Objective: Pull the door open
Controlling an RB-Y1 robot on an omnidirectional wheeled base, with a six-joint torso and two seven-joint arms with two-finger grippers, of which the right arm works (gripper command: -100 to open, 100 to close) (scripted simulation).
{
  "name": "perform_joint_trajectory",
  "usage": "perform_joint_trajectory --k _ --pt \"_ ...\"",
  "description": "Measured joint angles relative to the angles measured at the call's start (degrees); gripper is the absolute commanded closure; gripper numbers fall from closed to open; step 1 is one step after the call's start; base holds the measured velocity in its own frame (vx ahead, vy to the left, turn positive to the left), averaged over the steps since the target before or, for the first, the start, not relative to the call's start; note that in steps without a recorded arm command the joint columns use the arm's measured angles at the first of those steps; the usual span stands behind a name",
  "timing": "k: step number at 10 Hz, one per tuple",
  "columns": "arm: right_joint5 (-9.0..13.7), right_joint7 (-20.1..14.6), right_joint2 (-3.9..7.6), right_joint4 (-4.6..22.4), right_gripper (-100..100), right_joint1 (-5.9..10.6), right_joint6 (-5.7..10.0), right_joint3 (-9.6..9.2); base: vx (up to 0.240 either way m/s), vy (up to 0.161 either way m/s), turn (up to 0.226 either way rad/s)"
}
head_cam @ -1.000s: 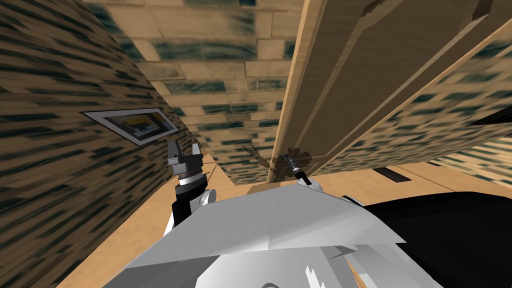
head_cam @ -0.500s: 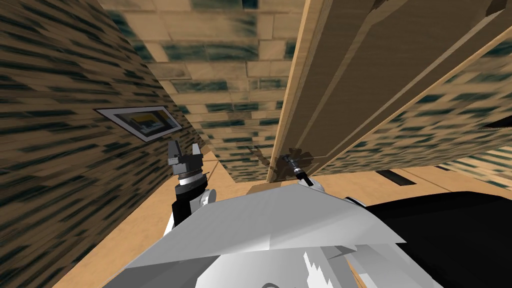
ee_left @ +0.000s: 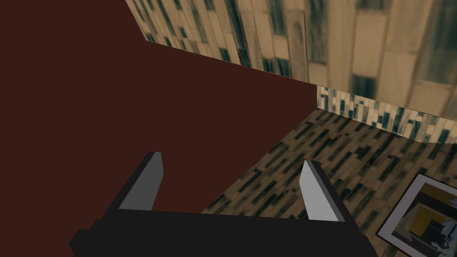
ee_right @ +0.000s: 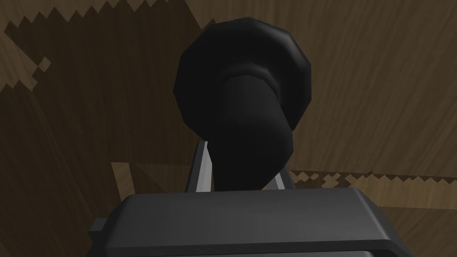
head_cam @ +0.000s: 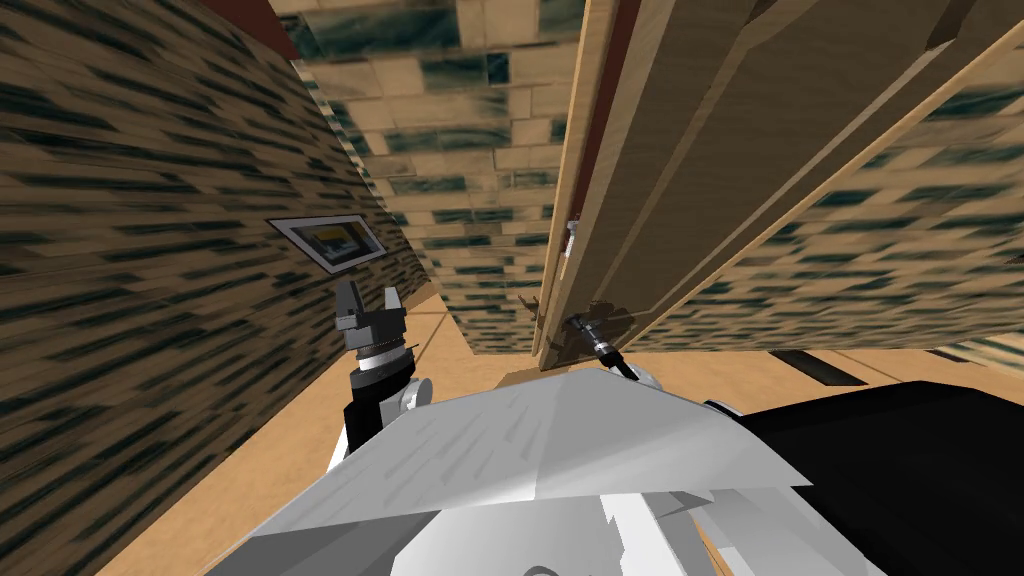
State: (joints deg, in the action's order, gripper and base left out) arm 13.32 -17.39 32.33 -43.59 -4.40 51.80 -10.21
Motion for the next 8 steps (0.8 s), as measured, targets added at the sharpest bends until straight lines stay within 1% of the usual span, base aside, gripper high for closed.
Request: perform_joint_trajectory --k 1,2,3,4,8 --pt "-0.13 -0.56 0.51 0.13 100 -0.41 0.83 -0.52 -0.201 -0.060 0.109" --pt "-0.23 -1.16 1.10 0.06 100 -0.86 1.54 -0.95 -0.090 -0.023 0.018" --pt "-0.26 -1.31 1.06 0.10 100 -1.02 1.64 -1.09 -0.125 -0.053 0.149" --pt "-0.16 -1.55 1.41 0.36 100 -1.37 2.19 -1.37 -0.217 -0.094 0.207" --pt "0.17 -2.75 3.05 0.88 100 -3.32 5.96 -2.74 -0.167 -0.069 0.123"
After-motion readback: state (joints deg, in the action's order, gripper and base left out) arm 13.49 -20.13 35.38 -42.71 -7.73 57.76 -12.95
